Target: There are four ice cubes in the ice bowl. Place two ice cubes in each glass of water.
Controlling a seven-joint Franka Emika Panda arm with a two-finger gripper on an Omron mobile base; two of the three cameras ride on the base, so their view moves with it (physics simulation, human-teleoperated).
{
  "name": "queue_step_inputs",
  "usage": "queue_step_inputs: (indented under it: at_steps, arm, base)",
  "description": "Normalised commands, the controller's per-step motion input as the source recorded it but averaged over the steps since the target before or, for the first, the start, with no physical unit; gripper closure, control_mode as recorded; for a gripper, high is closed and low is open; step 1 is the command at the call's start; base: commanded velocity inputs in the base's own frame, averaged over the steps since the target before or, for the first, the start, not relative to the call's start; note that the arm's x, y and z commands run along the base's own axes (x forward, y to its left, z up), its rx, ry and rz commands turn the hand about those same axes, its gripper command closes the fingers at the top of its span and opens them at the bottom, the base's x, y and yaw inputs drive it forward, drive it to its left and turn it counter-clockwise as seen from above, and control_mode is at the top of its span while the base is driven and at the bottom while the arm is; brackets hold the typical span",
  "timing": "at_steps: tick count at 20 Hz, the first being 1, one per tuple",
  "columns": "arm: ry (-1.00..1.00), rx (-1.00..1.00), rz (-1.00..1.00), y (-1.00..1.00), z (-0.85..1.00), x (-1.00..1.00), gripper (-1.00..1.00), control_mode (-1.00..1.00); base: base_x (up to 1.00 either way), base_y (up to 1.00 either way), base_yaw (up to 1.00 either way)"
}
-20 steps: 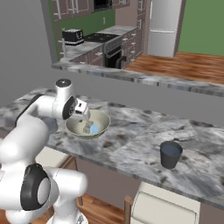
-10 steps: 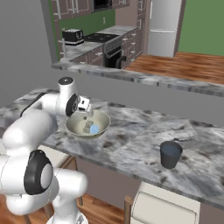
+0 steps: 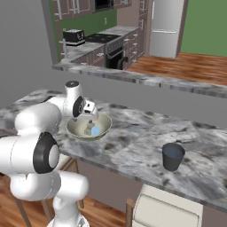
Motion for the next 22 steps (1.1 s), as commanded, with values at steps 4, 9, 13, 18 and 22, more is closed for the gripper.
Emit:
queue_step_inputs:
  at_steps: [4,9,13,18,22]
  arm:
    - [0.0,0.0,0.0,-0.16,-0.36,0.23,-1.0,-1.0]
    - [0.0,0.0,0.0,-0.01,-0.24,0.3,-1.0,-1.0]
    - [0.0,0.0,0.0,0.04,-0.21,0.32,-1.0,-1.0]
    - [0.0,0.0,0.0,0.03,-0.1,0.27,-1.0,-1.0]
    - [0.0,0.0,0.0,0.04,-0.11,0.23,-1.0,-1.0]
  base:
    - [0.0,0.0,0.0]
    - [0.0,0.0,0.0]
    - [0.0,0.0,0.0]
    - [0.0,0.0,0.0]
    - [0.0,0.0,0.0]
